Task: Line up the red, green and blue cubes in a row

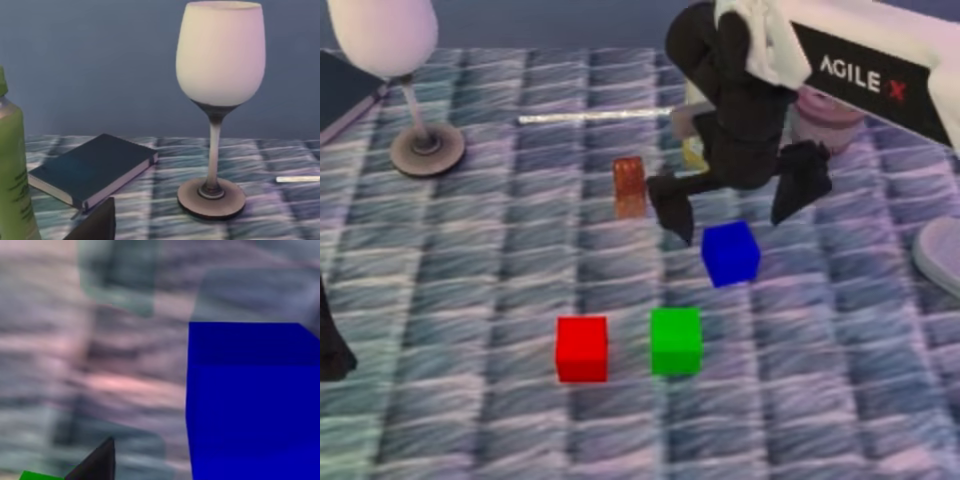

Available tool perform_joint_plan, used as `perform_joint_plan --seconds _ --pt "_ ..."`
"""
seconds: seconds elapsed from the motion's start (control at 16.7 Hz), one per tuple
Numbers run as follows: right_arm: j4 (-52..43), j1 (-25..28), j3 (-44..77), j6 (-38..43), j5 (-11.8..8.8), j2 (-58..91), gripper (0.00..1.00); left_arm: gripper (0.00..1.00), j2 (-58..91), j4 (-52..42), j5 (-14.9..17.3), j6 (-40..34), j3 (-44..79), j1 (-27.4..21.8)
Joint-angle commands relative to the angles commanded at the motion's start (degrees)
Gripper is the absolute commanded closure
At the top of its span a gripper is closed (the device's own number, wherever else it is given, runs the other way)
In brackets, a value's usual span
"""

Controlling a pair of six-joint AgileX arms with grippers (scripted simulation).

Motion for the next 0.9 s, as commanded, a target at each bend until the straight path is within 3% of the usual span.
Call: perform_joint_plan --seconds 0.3,0.6,0.9 --pt "10.31 0.16 -7.49 0.21 0.03 2.5 0.0 0.0 0.0 0.0 0.0 0.0 0.0 0.0" --pt "11.13 0.19 -8.2 0.24 0.03 2.81 0.0 0.0 0.0 0.0 0.0 0.0 0.0 0.0" --pt "11.13 0.19 -8.2 0.24 0.03 2.81 0.38 0.0 0.0 0.0 0.0 0.0 0.0 0.0"
